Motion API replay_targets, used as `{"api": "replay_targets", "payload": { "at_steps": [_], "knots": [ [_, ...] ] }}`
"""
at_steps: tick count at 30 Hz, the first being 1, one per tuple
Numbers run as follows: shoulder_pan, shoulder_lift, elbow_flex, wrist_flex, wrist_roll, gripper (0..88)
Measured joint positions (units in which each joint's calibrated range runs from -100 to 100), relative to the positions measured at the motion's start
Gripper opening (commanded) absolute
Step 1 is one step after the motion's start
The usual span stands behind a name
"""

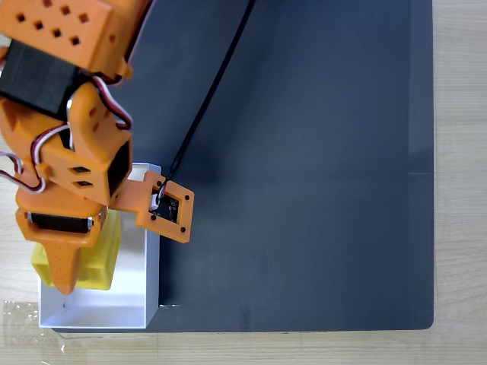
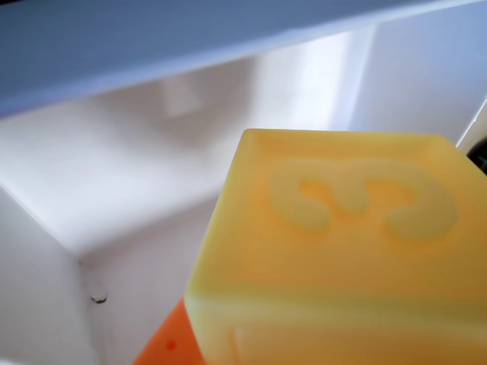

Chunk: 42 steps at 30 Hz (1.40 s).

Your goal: Grasp a yellow block and put it in the box

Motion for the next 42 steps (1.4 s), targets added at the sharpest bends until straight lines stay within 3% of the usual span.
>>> {"api": "replay_targets", "payload": {
  "at_steps": [8, 15, 22, 26, 35, 42],
  "knots": [
    [-1.08, 0.0, 0.0, 0.26, 0.05, 33.7],
    [-0.99, 0.0, 0.9, 0.26, 0.16, 47.3],
    [-1.08, 0.0, 0.99, 0.26, 0.16, 46.5],
    [-1.08, 0.0, 0.99, 0.26, 0.11, 38.4],
    [-4.23, -12.9, 1.08, 12.2, -1.58, 1.9],
    [-14.57, -35.65, 5.51, 32.28, -4.6, 3.2]
  ]
}}
